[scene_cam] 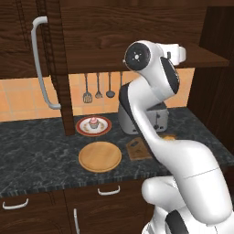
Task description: From the different types of pastries on the counter, select a croissant and place it on the cutting board. Then retrieve a jar of jam from the cabinet and place it alongside the croissant on the cutting board.
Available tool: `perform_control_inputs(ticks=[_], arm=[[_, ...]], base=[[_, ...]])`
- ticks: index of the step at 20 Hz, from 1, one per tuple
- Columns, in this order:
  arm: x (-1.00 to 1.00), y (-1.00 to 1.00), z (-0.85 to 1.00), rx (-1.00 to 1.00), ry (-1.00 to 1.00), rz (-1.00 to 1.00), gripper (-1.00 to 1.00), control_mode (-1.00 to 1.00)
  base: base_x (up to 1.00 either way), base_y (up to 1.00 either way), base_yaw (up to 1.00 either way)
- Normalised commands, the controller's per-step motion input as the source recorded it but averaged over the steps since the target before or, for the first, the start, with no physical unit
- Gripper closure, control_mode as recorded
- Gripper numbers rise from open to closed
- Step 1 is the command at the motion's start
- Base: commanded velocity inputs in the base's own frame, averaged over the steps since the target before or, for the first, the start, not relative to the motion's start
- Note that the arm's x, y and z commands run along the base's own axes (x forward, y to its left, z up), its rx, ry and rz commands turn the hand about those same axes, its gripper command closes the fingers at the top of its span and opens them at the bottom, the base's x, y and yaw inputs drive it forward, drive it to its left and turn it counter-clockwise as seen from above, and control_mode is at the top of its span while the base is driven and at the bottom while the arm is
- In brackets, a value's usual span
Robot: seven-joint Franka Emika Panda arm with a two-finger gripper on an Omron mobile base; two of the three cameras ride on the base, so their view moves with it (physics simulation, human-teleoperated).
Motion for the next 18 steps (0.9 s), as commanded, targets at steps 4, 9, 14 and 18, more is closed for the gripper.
perform_control_inputs(ticks=[4,9,14,18], arm=[[0.24,0.09,-0.02,0.03,0.0,0.0,-1.0,-1.0],[0.26,0.02,-0.07,0.02,0.0,0.01,-1.0,-1.0],[0.68,-0.32,-0.23,0.05,-0.01,0.04,-1.0,-1.0],[0.28,-0.19,-0.09,0.03,0.0,0.02,-1.0,-1.0]], base=[[0.0,0.0,0.0],[0.0,0.0,0.0],[0.0,0.0,0.0],[0.0,0.0,0.0]])
